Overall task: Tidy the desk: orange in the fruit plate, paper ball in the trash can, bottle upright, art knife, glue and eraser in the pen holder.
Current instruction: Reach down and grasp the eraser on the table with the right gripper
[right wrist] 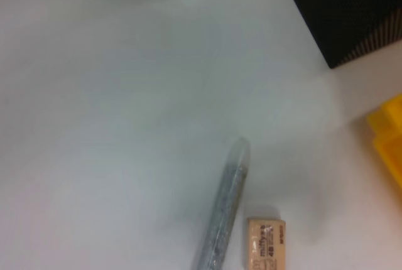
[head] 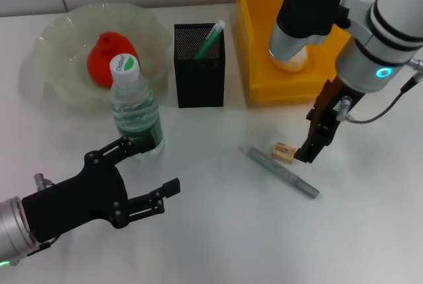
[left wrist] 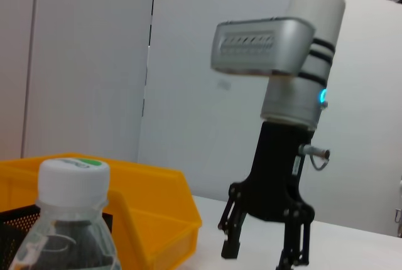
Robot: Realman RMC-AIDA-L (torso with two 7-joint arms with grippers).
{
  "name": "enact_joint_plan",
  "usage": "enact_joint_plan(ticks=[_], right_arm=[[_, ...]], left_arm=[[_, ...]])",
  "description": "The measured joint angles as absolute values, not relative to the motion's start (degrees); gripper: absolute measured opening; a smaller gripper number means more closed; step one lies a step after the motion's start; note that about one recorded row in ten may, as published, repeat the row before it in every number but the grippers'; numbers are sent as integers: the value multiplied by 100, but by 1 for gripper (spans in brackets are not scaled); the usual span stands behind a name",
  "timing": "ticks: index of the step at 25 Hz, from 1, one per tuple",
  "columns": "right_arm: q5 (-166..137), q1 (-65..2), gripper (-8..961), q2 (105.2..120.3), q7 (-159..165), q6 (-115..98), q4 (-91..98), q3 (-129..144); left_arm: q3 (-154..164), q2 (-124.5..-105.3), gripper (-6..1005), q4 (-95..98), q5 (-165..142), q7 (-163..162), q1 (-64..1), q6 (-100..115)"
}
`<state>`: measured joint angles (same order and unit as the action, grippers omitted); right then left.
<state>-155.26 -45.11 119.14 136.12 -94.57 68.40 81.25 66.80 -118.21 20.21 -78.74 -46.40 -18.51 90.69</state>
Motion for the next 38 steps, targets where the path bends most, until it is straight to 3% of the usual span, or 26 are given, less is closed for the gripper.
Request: enact_joint_plan(ticks=[38], right_arm=[[-15536,-4594,819,11944,14756,-8498,6385,8964]], left_arm=[[6743,-11816,847,2021,-7875,-4608,-1848,9085]])
